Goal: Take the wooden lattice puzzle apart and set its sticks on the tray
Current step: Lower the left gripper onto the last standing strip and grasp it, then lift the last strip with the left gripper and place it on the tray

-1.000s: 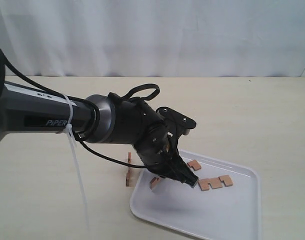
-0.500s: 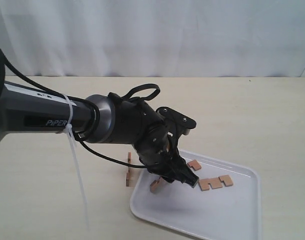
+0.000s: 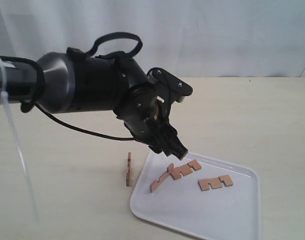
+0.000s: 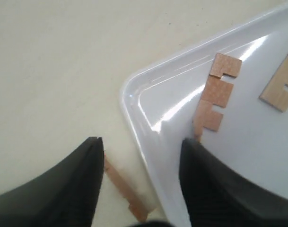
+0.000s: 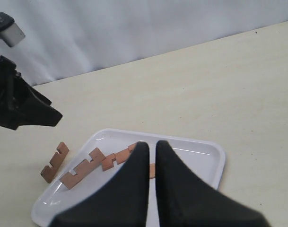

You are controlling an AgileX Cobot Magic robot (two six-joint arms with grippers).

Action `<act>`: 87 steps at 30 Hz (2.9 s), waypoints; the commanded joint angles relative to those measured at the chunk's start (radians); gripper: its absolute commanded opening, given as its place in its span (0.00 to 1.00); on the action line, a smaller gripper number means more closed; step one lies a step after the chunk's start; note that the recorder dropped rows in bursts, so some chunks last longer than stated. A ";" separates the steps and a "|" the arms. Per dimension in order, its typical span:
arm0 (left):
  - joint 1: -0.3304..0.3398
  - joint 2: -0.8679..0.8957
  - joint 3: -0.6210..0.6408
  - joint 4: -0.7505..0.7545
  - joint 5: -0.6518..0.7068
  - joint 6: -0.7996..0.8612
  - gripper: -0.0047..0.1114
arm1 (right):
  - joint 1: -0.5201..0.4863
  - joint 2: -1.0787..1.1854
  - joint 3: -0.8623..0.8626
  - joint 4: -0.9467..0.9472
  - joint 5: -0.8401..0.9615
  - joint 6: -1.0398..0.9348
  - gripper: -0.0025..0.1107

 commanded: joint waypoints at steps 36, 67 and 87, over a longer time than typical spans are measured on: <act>0.073 0.188 -0.005 0.005 0.065 -0.157 0.46 | 0.003 -0.005 0.001 0.001 -0.003 -0.006 0.06; -0.017 -0.024 -0.005 0.046 -0.007 -0.136 0.04 | 0.003 -0.005 0.001 0.001 -0.003 -0.006 0.06; -0.198 0.255 -0.105 -0.064 -0.108 -0.080 0.04 | 0.003 -0.005 0.001 0.001 -0.003 -0.006 0.06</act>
